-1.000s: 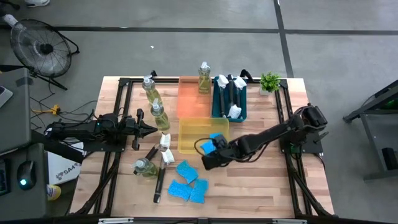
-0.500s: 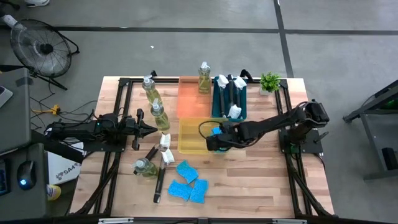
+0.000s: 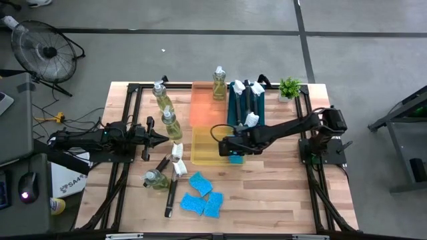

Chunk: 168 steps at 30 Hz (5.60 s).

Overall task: Pick & Place Kitchen Sink Supplies
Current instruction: Stack the sponge on top of the sponge in the yellow bin

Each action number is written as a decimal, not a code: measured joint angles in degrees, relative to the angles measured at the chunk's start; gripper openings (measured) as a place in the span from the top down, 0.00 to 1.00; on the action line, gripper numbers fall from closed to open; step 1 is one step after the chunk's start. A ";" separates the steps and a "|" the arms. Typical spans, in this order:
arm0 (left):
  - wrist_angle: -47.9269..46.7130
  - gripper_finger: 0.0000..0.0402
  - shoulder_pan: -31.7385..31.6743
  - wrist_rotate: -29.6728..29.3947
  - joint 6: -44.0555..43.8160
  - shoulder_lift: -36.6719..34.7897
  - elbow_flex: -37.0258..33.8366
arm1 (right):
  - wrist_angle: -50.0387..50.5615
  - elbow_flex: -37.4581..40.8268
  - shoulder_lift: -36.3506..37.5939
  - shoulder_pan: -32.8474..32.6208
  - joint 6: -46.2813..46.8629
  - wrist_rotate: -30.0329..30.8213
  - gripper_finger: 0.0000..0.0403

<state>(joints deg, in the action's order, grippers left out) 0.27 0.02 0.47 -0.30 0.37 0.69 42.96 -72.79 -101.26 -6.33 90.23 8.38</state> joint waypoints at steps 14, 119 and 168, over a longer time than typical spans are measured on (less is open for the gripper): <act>-0.01 1.00 -0.01 0.00 0.00 0.00 0.00 | -0.38 0.00 -0.25 0.00 -0.02 -1.69 0.33; -0.02 1.00 -0.01 0.00 0.00 0.00 0.00 | -17.13 -9.81 -12.32 -17.27 -3.57 3.00 0.09; -0.02 1.00 -0.01 0.02 0.00 0.01 0.00 | -34.03 -9.84 -21.36 -16.06 2.34 -1.07 0.09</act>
<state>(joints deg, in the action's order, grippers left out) 0.26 0.02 0.49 -0.30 0.38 0.69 8.93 -82.63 -122.62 -22.39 92.57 7.31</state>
